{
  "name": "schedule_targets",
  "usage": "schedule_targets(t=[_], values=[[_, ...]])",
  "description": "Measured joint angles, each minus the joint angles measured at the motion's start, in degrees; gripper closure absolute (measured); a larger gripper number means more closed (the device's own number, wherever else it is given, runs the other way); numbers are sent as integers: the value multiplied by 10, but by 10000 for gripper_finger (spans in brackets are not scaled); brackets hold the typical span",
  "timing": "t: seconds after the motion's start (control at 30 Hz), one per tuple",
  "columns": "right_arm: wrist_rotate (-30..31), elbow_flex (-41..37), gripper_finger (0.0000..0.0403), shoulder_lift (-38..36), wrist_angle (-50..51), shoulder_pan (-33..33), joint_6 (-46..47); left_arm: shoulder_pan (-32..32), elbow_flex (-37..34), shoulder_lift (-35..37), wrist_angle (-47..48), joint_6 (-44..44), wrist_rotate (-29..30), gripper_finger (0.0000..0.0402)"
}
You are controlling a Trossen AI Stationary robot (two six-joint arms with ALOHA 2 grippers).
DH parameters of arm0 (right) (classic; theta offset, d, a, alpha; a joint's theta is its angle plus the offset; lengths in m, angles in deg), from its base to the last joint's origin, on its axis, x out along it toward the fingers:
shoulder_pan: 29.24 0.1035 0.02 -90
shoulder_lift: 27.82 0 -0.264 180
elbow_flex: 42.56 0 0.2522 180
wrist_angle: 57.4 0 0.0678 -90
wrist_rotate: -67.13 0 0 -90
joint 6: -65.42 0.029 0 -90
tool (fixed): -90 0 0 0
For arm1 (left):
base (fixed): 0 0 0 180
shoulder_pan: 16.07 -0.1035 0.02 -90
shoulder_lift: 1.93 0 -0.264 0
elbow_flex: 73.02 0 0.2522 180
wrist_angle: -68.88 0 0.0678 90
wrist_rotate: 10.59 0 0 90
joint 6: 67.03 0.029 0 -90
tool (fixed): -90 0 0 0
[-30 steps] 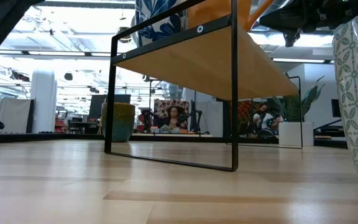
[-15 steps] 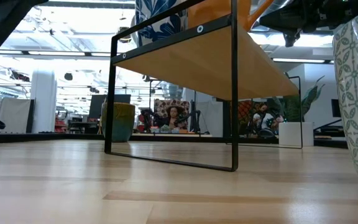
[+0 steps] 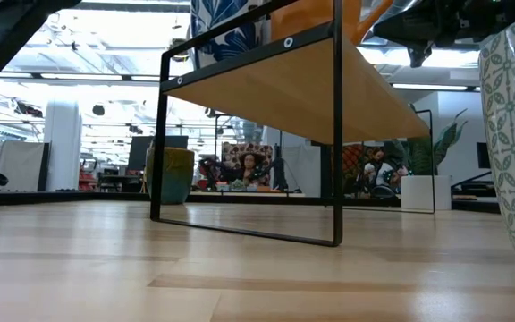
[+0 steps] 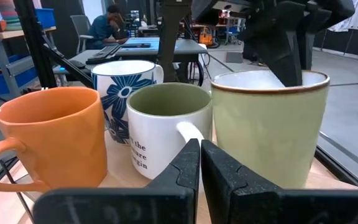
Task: Place coffee mugs
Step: Put the light green mug on the shelf, then put the light green patterned mug on the shelf
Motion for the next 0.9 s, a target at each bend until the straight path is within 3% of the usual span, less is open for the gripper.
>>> schedule_targets(t=[0.2, 0.47, 0.63, 0.9], values=[[0, 0, 360, 0, 0, 0, 0, -1, 1, 1, -3, 21, 16, 353], [0, 0, 360, 0, 0, 0, 0, -3, 2, 1, -6, 34, 29, 348], [0, 0, 360, 0, 0, 0, 0, -12, 40, 1, 0, 43, 51, 347], [0, 0, 360, 0, 3, 0, 2, -26, 36, 59, -15, 42, 84, 346]])
